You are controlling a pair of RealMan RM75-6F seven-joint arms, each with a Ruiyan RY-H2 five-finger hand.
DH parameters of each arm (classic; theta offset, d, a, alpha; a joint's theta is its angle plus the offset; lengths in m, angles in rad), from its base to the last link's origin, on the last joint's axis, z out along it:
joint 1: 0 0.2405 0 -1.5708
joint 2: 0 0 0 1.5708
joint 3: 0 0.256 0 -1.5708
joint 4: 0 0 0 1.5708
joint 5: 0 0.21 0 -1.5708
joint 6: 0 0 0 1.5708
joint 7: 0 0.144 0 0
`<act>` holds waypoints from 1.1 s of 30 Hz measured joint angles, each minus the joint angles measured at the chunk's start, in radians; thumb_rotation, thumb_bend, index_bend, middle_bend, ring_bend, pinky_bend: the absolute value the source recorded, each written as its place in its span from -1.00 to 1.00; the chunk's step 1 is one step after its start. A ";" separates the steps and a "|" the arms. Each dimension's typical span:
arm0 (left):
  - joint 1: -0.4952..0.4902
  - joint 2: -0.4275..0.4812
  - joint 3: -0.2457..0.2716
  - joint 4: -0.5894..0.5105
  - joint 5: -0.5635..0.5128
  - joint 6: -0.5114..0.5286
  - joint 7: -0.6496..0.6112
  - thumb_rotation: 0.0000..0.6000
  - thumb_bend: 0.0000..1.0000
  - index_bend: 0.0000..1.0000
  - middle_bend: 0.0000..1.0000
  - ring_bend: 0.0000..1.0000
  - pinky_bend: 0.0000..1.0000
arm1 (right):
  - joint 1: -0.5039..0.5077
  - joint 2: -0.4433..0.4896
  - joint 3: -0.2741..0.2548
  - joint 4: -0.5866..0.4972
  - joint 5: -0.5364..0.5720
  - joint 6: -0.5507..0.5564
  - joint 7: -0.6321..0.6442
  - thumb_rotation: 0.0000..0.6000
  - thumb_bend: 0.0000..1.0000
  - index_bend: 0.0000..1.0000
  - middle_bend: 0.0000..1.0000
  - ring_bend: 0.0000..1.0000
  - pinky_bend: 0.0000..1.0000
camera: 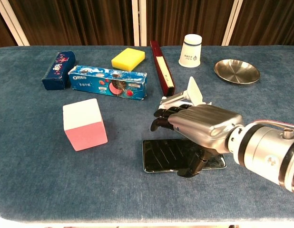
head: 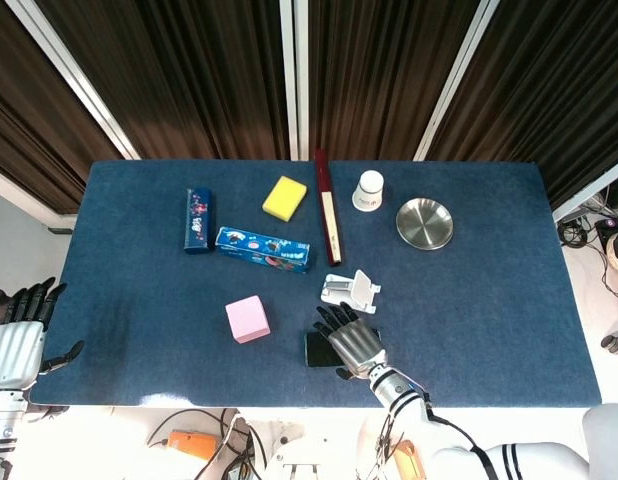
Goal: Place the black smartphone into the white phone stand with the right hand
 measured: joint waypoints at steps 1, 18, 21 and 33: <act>0.000 0.000 0.000 0.003 -0.001 -0.002 -0.002 1.00 -0.72 -0.83 -0.95 -1.00 -1.00 | 0.010 -0.006 0.000 -0.001 0.020 0.013 -0.014 1.00 -0.27 -0.55 -1.00 -1.00 -0.97; -0.002 -0.011 0.001 0.026 -0.011 -0.017 -0.022 1.00 -0.72 -0.83 -0.95 -1.00 -1.00 | 0.163 -0.038 -0.018 0.008 0.241 0.048 -0.029 1.00 -0.26 -0.46 -1.00 -1.00 -1.00; -0.002 -0.012 0.001 0.028 -0.013 -0.019 -0.023 1.00 -0.72 -0.83 -0.95 -1.00 -1.00 | 0.172 -0.041 -0.027 0.019 0.241 0.058 -0.014 1.00 -0.26 -0.41 -1.00 -1.00 -1.00; 0.001 -0.011 0.003 0.024 -0.014 -0.017 -0.018 1.00 -0.72 -0.83 -0.95 -1.00 -1.00 | 0.159 -0.045 -0.052 0.052 0.132 0.066 0.145 1.00 -0.20 0.06 -0.78 -1.00 -1.00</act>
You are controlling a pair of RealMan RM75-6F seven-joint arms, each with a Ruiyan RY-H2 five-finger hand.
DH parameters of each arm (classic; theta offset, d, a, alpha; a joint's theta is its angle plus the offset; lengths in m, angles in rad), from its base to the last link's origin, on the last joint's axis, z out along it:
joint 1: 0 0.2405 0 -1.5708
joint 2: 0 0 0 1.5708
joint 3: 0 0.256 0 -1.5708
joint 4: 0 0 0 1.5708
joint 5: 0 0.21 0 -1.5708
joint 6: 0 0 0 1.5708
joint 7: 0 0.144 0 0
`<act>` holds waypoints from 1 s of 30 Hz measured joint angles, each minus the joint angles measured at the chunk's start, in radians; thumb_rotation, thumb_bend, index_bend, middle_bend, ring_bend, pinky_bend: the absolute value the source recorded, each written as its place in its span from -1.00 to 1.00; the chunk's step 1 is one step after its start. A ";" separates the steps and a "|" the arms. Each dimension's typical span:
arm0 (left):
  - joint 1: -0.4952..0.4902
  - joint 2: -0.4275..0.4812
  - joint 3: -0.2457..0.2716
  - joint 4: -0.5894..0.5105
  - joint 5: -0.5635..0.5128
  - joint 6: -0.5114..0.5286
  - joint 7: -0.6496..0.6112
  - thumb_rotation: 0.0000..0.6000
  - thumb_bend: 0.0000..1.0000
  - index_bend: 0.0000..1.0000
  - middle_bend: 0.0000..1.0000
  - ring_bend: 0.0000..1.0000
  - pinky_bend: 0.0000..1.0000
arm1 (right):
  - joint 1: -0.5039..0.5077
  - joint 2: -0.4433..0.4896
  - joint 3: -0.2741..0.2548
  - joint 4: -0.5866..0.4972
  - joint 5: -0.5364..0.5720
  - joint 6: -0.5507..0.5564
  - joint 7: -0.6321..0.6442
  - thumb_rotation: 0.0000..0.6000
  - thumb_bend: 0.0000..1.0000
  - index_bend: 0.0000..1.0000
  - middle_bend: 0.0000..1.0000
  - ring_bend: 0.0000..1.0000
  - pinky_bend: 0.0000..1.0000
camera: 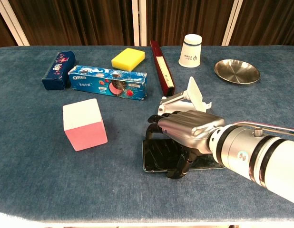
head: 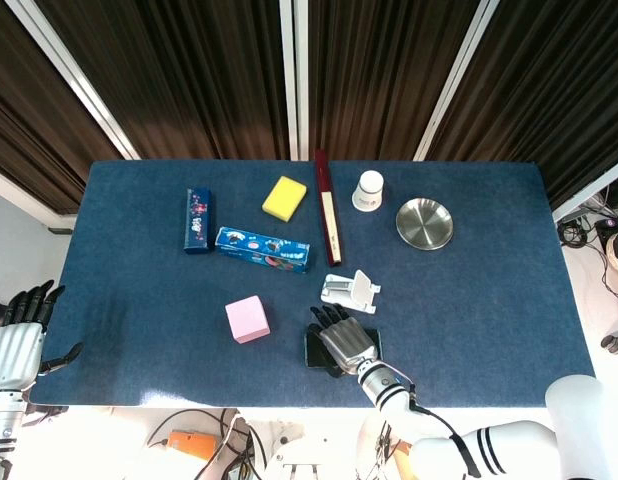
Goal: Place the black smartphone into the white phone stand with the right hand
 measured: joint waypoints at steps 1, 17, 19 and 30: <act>0.000 0.000 0.000 -0.001 0.000 0.000 0.001 1.00 -0.72 -0.83 -0.95 -1.00 -1.00 | -0.005 0.004 -0.002 0.001 -0.019 -0.002 0.025 1.00 -0.20 0.07 -0.73 -1.00 -1.00; 0.003 0.010 0.003 -0.042 0.002 0.005 0.033 1.00 -0.72 -0.83 -0.95 -1.00 -1.00 | -0.096 0.073 -0.030 0.081 -0.424 -0.081 0.632 1.00 -0.20 0.15 -0.14 -0.33 -0.28; 0.004 0.011 0.004 -0.045 0.001 0.006 0.036 1.00 -0.72 -0.83 -0.95 -1.00 -1.00 | -0.102 0.076 -0.036 0.111 -0.487 -0.088 0.712 1.00 -0.20 0.19 -0.10 -0.26 -0.13; 0.002 0.017 0.003 -0.057 0.003 0.004 0.050 1.00 -0.72 -0.83 -0.95 -1.00 -1.00 | -0.139 0.117 -0.054 0.198 -0.718 0.001 0.983 1.00 -0.19 0.20 -0.08 -0.22 0.05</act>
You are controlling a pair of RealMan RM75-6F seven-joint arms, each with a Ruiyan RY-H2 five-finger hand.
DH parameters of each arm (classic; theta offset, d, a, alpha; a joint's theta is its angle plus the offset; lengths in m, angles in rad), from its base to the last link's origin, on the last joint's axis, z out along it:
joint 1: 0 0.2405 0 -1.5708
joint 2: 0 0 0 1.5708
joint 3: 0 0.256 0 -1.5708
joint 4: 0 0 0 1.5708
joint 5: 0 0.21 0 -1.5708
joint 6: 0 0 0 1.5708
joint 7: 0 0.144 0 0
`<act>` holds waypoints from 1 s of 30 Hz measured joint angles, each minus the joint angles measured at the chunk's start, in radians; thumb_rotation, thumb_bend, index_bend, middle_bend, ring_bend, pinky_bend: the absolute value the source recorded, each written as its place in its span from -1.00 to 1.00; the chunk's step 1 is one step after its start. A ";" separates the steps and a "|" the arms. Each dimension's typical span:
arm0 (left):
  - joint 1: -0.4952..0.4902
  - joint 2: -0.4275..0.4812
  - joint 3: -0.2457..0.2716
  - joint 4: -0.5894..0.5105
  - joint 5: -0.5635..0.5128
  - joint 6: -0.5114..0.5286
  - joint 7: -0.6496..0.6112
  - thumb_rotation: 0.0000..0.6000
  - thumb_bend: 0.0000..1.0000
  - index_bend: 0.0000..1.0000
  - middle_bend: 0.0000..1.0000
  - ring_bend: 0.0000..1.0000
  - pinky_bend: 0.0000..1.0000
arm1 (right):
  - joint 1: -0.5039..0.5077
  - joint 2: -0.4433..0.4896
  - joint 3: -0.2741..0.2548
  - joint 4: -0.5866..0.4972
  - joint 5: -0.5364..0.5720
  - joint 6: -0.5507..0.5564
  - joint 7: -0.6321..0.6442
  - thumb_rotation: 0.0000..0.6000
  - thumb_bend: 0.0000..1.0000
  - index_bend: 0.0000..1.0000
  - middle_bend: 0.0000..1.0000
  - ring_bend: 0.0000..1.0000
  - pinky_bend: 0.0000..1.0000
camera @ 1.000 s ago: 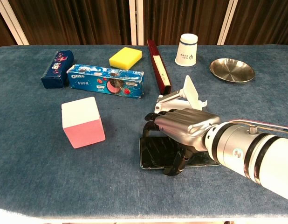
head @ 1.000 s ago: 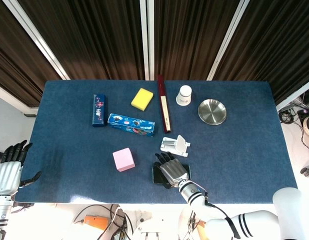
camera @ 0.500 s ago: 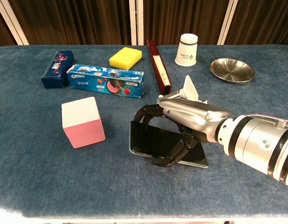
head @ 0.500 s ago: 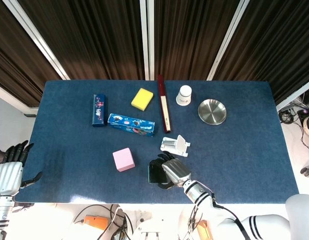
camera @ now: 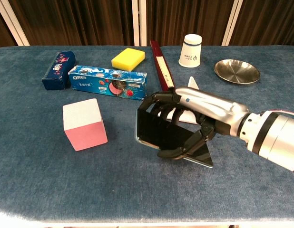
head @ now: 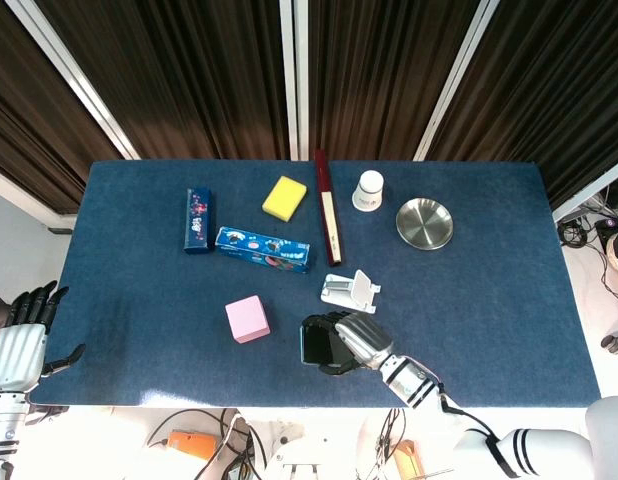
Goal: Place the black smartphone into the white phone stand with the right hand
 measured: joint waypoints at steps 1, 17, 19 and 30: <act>-0.001 0.001 -0.001 -0.002 0.001 0.000 0.001 1.00 -0.72 -0.83 -0.95 -1.00 -1.00 | -0.004 0.007 0.000 -0.002 -0.011 0.015 0.012 1.00 -0.19 0.20 -0.08 -0.22 0.05; -0.020 -0.003 -0.003 -0.009 0.002 -0.023 0.015 1.00 -0.72 -0.83 -0.95 -1.00 -1.00 | -0.095 0.076 0.094 0.031 -0.043 0.260 0.270 1.00 -0.19 0.16 -0.08 -0.26 0.04; -0.019 -0.003 -0.002 -0.011 0.000 -0.024 0.018 1.00 -0.72 -0.83 -0.95 -1.00 -1.00 | -0.090 0.054 0.111 0.087 -0.040 0.263 0.334 1.00 -0.19 0.15 -0.08 -0.27 0.03; -0.011 0.008 -0.001 -0.021 -0.013 -0.021 0.024 1.00 -0.72 -0.83 -0.95 -1.00 -1.00 | -0.031 -0.135 0.143 0.507 -0.087 0.302 0.716 1.00 -0.19 0.11 -0.08 -0.31 -0.03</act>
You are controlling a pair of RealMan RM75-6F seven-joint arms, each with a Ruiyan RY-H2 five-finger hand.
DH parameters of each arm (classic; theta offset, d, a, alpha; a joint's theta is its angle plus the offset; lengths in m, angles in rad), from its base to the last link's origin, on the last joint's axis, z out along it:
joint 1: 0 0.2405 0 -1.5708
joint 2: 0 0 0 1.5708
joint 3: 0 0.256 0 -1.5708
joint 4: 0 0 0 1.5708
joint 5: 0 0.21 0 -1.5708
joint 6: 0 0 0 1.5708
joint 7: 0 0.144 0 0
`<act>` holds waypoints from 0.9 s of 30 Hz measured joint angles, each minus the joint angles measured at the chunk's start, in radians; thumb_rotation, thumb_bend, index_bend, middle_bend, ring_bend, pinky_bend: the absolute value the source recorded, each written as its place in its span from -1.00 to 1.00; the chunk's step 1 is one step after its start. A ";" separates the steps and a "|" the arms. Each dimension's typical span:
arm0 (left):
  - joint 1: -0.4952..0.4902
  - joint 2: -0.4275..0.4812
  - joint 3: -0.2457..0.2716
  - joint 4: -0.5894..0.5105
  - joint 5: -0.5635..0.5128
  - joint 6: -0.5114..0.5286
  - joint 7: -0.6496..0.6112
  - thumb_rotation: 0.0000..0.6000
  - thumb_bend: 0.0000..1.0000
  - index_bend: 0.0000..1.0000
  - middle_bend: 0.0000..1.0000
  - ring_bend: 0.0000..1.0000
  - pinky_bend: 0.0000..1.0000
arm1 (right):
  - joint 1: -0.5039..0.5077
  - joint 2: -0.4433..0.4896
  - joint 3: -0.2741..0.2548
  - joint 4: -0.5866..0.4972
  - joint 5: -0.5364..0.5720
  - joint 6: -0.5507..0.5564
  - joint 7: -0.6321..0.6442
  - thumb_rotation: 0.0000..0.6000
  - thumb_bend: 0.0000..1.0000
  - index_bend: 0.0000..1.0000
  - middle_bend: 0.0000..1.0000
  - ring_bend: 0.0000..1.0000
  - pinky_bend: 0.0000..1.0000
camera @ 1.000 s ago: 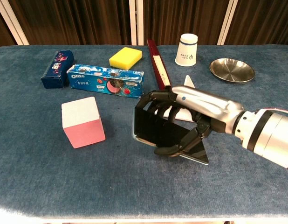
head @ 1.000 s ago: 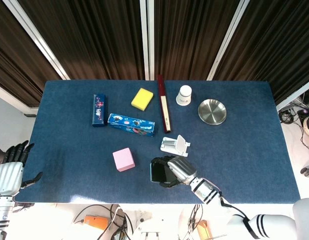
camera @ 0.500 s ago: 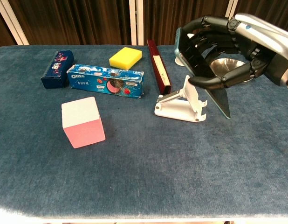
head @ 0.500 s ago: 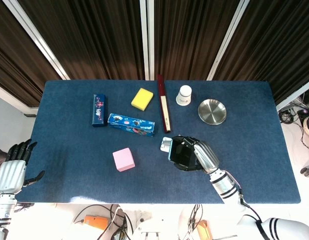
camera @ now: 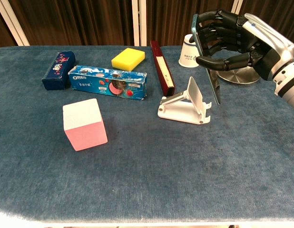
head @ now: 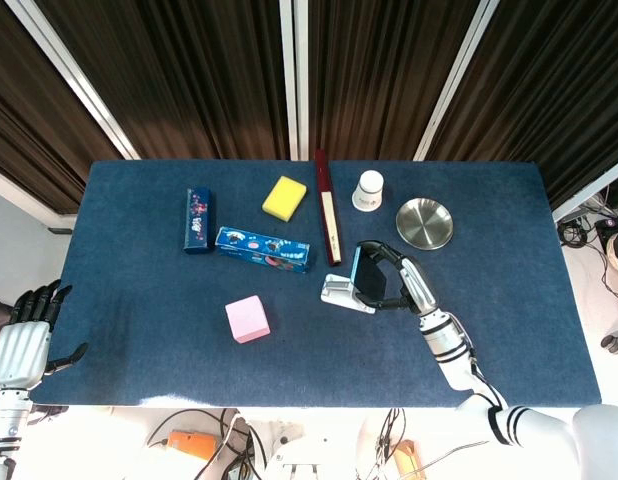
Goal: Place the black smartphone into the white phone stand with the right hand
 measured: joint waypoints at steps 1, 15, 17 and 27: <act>0.000 0.001 0.000 -0.002 0.000 0.000 0.001 1.00 -0.72 -0.83 -0.95 -1.00 -1.00 | 0.006 -0.016 0.000 0.032 -0.005 0.003 0.025 1.00 -0.19 0.10 -0.08 -0.31 -0.04; -0.004 0.006 -0.001 -0.010 -0.005 -0.008 0.009 1.00 -0.72 -0.83 -0.95 -1.00 -1.00 | 0.059 -0.158 -0.015 0.286 -0.029 0.044 0.203 1.00 -0.26 -0.02 -0.09 -0.40 -0.18; -0.004 0.006 -0.001 -0.012 -0.005 -0.008 0.009 1.00 -0.72 -0.83 -0.95 -1.00 -1.00 | 0.060 -0.164 -0.017 0.297 -0.027 0.046 0.216 1.00 -0.28 -0.04 -0.11 -0.42 -0.21; -0.002 0.007 0.002 -0.010 -0.006 -0.007 0.005 1.00 -0.72 -0.83 -0.95 -1.00 -1.00 | 0.062 -0.177 -0.037 0.336 -0.019 0.037 0.263 1.00 -0.37 -0.25 -0.26 -0.56 -0.37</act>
